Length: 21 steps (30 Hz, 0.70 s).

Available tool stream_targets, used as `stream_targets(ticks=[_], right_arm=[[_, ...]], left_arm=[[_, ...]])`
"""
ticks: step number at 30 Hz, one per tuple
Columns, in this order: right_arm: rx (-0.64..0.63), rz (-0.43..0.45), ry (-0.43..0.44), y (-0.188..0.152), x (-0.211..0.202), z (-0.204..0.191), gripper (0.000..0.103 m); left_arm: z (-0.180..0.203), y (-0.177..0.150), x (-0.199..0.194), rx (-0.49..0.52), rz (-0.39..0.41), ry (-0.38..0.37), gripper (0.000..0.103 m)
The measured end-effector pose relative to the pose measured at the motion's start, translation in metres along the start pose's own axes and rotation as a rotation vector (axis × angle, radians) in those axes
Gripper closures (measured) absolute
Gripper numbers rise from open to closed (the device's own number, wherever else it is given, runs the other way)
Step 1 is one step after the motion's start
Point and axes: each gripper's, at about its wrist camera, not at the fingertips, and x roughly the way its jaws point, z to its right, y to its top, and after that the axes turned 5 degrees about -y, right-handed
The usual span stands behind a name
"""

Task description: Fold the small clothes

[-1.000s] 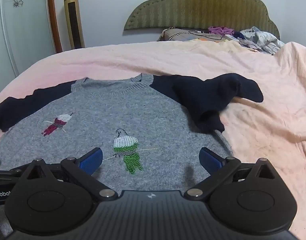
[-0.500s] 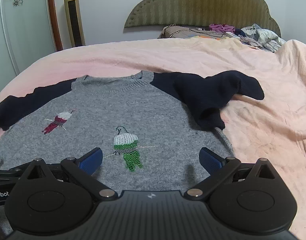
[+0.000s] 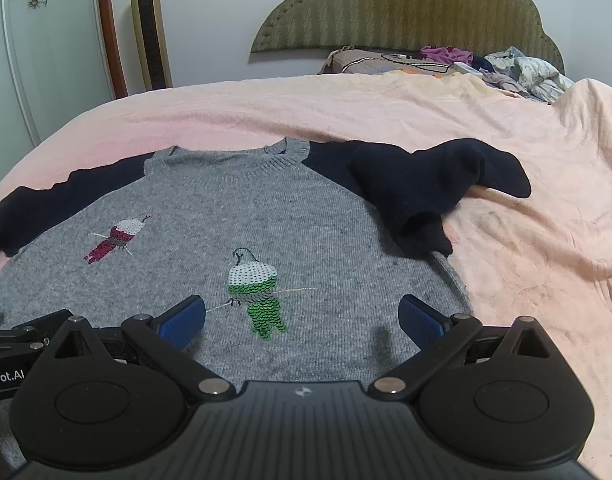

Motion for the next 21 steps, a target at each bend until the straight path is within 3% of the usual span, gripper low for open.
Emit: stream_targets(ticks=[21], right_arm=[[0.006,-0.003,0.003,-0.002,0.004,0.01,0.0]], left_arm=[[0.002,0.001,0.007,-0.005,-0.03,-0.001,0.0]])
